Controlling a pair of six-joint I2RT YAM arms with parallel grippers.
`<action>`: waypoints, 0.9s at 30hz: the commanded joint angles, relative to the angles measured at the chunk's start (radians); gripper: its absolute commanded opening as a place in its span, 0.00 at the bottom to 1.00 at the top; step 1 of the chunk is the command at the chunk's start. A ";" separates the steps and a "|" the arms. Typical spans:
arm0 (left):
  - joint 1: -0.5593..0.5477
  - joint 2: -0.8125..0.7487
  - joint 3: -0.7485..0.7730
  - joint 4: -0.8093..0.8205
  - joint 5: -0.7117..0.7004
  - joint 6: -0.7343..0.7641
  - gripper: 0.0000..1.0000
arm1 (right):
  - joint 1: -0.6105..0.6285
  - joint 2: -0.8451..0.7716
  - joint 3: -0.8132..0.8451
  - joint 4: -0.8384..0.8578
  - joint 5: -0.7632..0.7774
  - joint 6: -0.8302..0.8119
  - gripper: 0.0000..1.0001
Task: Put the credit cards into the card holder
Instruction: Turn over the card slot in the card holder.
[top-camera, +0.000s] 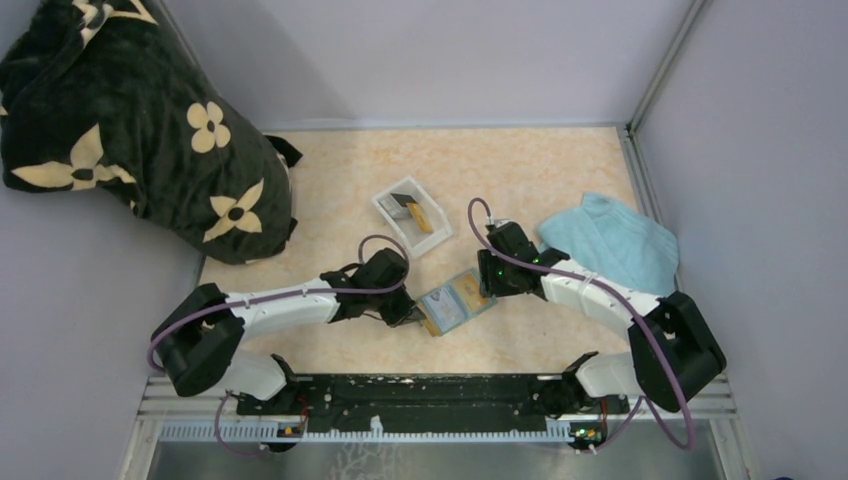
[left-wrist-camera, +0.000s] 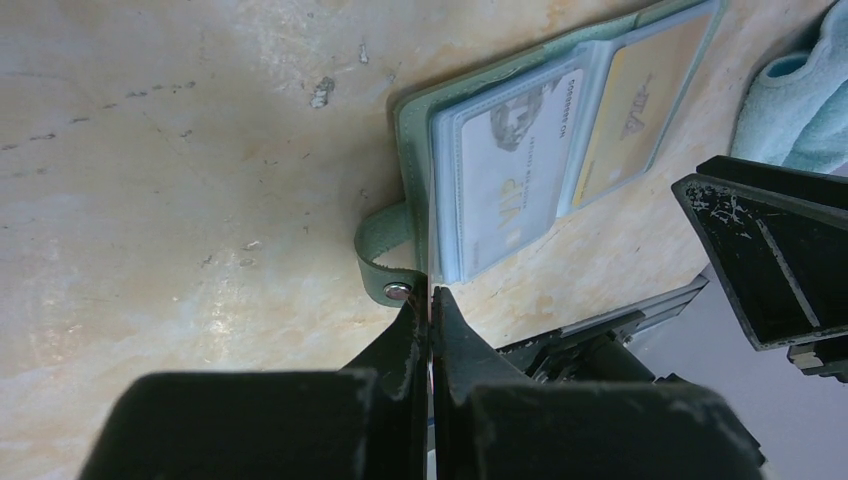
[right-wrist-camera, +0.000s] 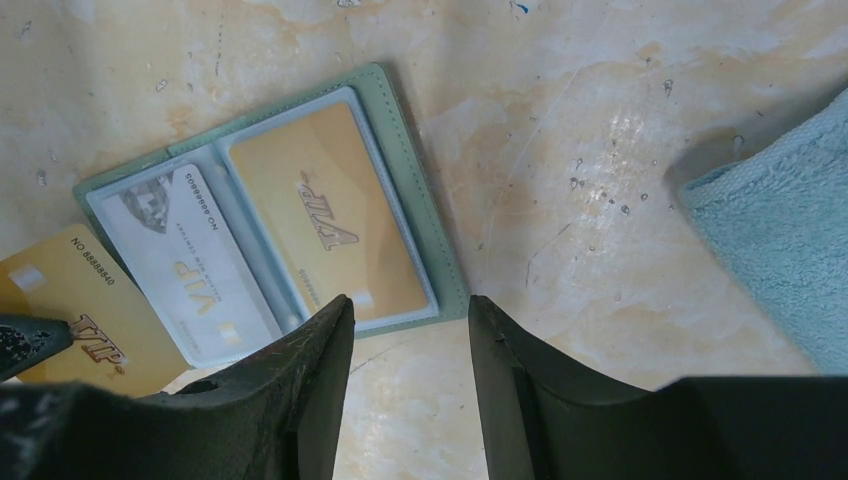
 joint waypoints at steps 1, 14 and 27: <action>0.013 -0.021 -0.038 0.048 0.012 -0.024 0.00 | -0.012 0.014 0.013 0.045 -0.009 -0.019 0.47; 0.059 -0.051 -0.087 0.111 0.066 -0.027 0.00 | -0.021 0.052 0.002 0.064 -0.017 -0.021 0.46; 0.063 -0.072 -0.056 0.071 0.104 0.011 0.00 | -0.021 0.060 0.002 0.069 -0.021 -0.021 0.46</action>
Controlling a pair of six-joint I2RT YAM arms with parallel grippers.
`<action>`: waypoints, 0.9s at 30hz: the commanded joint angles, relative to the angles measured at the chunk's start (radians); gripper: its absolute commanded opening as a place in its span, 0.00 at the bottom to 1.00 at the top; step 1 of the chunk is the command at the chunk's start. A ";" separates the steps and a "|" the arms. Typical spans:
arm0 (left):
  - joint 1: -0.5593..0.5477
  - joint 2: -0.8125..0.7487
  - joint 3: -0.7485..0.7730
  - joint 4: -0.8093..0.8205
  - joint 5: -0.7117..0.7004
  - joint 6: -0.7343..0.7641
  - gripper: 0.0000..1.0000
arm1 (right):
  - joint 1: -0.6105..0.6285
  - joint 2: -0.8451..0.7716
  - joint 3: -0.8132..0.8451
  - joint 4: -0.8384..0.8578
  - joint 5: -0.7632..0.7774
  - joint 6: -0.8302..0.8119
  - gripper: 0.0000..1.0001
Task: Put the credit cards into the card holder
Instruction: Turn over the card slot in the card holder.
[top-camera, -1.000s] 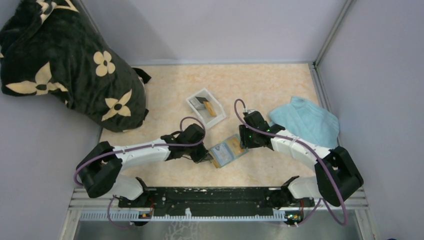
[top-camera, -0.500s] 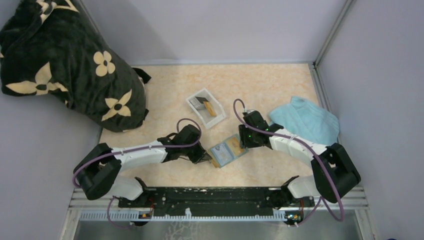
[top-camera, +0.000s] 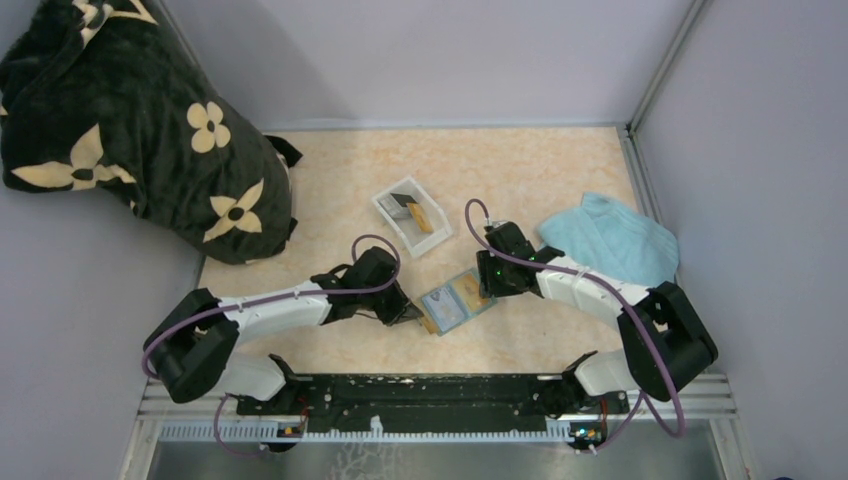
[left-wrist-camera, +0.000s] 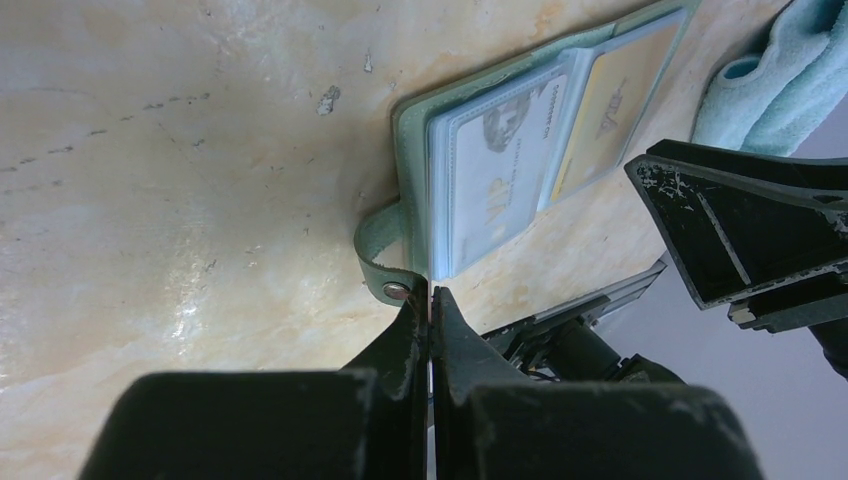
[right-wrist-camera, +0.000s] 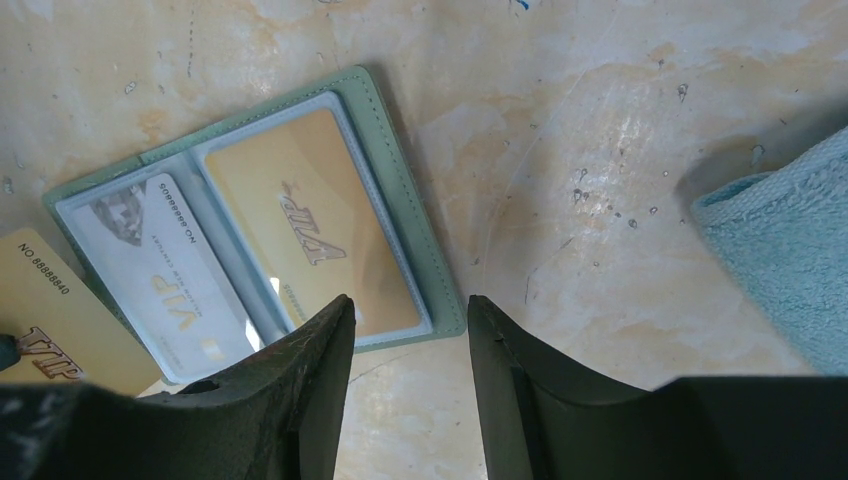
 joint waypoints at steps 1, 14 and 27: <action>0.006 -0.033 0.022 -0.023 0.021 0.021 0.00 | -0.009 0.000 0.002 0.041 -0.003 -0.012 0.46; 0.004 -0.057 0.018 -0.033 0.021 0.017 0.00 | -0.009 0.015 0.009 0.047 -0.007 -0.012 0.46; 0.005 -0.001 0.019 0.028 0.033 0.007 0.00 | -0.009 0.022 0.015 0.045 -0.007 -0.016 0.46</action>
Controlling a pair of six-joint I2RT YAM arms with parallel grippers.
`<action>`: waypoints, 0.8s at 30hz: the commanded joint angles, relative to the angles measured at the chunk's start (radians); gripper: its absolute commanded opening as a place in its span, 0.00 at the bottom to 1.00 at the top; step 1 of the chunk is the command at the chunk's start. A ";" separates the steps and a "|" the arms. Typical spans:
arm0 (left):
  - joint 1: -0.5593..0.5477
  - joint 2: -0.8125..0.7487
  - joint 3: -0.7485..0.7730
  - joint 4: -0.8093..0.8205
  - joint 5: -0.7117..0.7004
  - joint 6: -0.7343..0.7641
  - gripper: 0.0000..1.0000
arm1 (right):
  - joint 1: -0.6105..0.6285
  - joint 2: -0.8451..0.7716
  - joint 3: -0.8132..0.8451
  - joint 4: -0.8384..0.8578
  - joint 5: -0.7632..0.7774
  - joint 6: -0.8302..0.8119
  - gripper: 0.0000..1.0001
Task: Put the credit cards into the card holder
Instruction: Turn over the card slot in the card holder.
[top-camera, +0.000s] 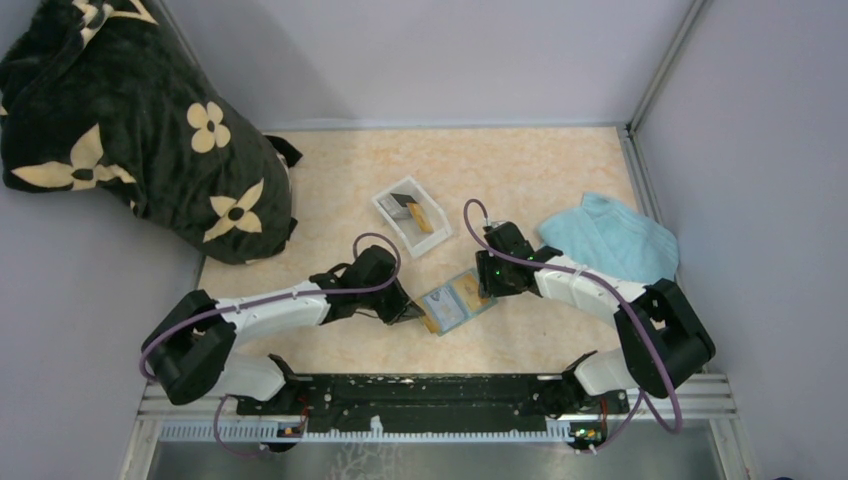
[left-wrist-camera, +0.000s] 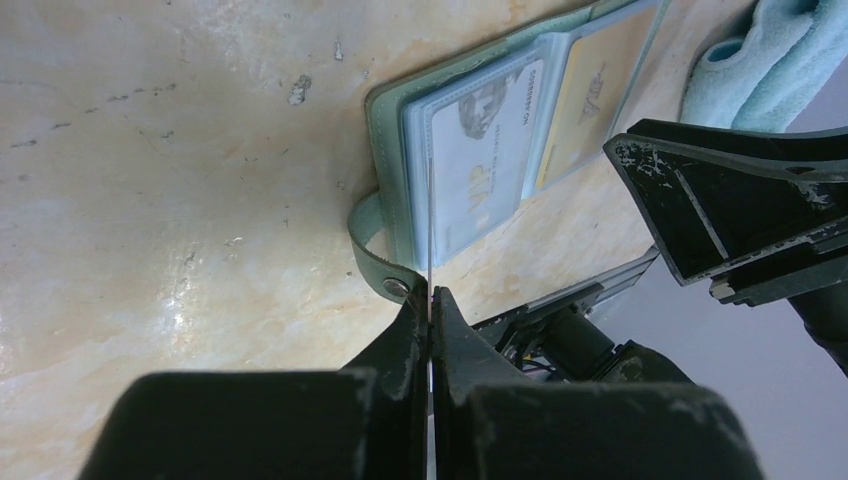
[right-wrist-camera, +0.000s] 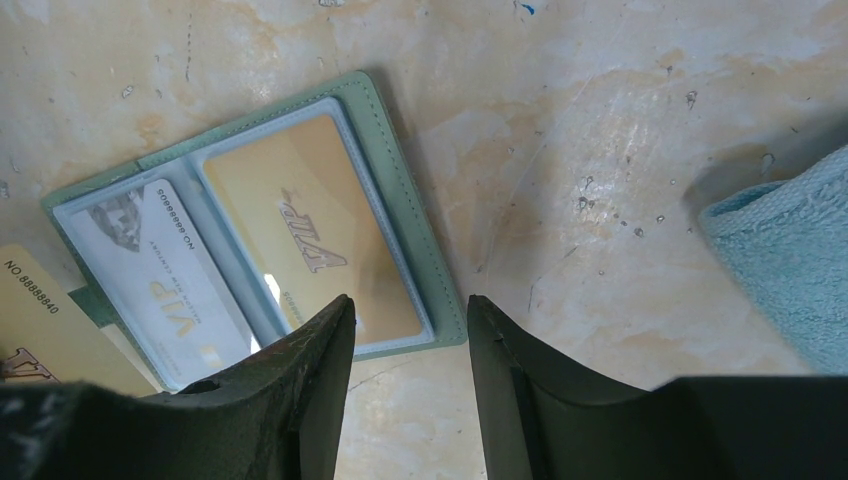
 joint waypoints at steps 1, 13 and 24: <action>0.005 0.027 0.014 0.033 0.013 -0.004 0.00 | -0.009 0.004 0.014 0.030 -0.002 -0.016 0.46; 0.004 0.042 0.022 0.021 0.009 0.007 0.00 | -0.009 0.004 0.012 0.027 -0.004 -0.017 0.46; 0.003 0.045 -0.021 0.109 0.016 -0.015 0.00 | -0.009 0.004 0.006 0.027 -0.007 -0.014 0.46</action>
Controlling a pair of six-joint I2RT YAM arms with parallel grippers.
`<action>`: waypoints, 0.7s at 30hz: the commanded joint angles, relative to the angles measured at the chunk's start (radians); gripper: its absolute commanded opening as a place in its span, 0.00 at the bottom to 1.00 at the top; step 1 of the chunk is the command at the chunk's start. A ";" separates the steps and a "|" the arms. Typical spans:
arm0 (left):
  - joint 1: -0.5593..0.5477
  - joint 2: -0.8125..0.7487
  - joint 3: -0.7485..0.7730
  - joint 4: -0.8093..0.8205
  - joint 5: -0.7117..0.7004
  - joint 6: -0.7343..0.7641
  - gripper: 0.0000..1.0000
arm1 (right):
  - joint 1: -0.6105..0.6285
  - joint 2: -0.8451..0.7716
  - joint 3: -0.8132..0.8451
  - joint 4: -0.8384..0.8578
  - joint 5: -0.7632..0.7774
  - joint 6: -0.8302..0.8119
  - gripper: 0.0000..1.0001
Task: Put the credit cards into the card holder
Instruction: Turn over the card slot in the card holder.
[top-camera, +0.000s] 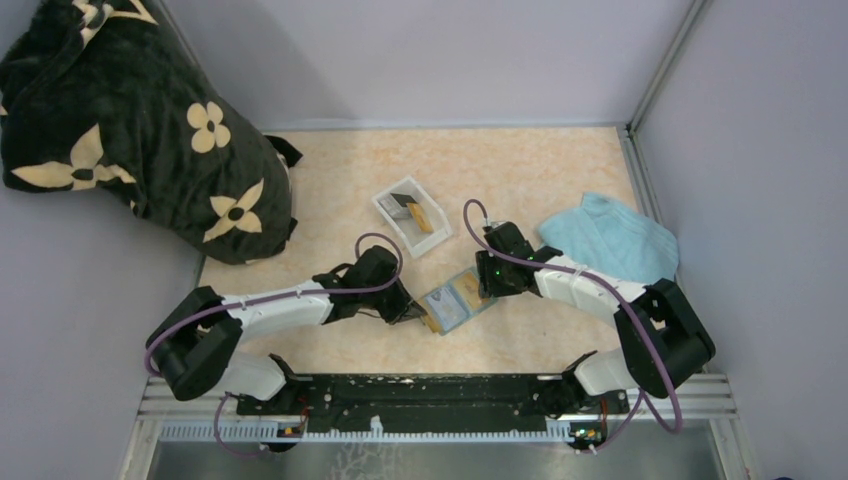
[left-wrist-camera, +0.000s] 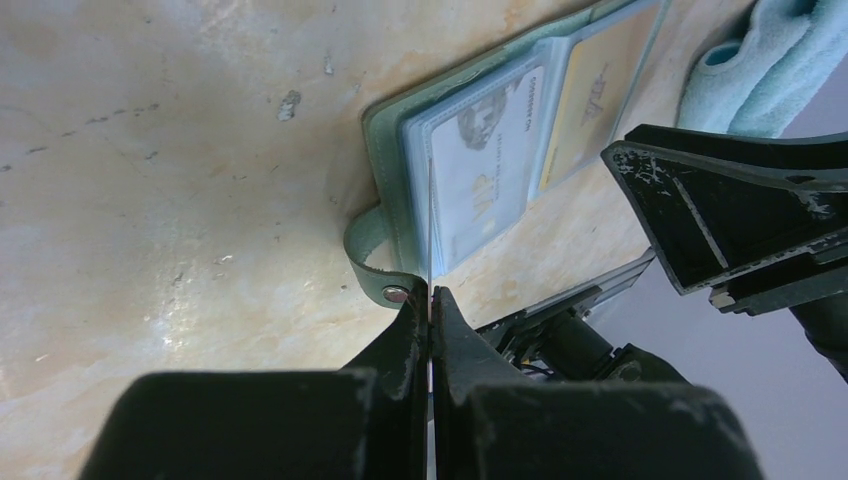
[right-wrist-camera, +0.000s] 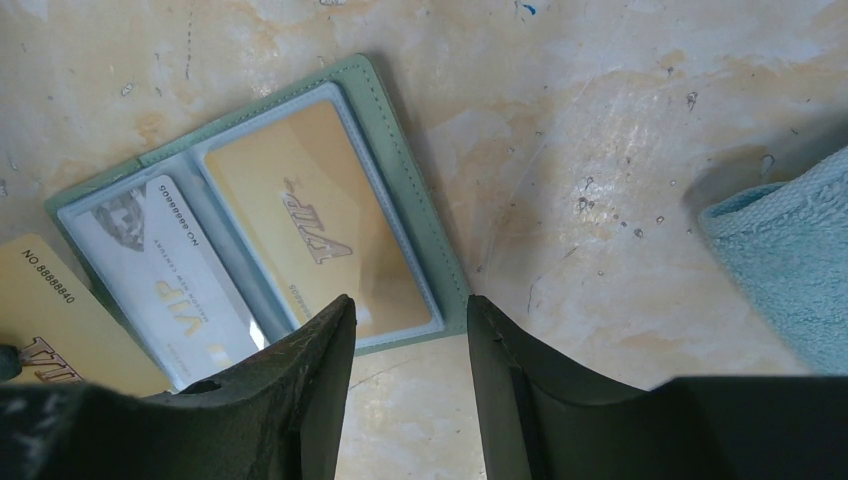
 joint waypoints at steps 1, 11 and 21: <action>0.002 0.009 -0.024 0.082 0.013 -0.017 0.00 | -0.009 0.004 0.005 0.028 -0.008 -0.008 0.45; -0.012 0.022 -0.039 0.088 0.013 -0.023 0.00 | -0.009 0.003 0.002 0.024 -0.008 -0.008 0.45; -0.016 0.015 -0.043 0.065 -0.001 -0.025 0.00 | -0.008 0.013 0.004 0.031 -0.013 -0.010 0.45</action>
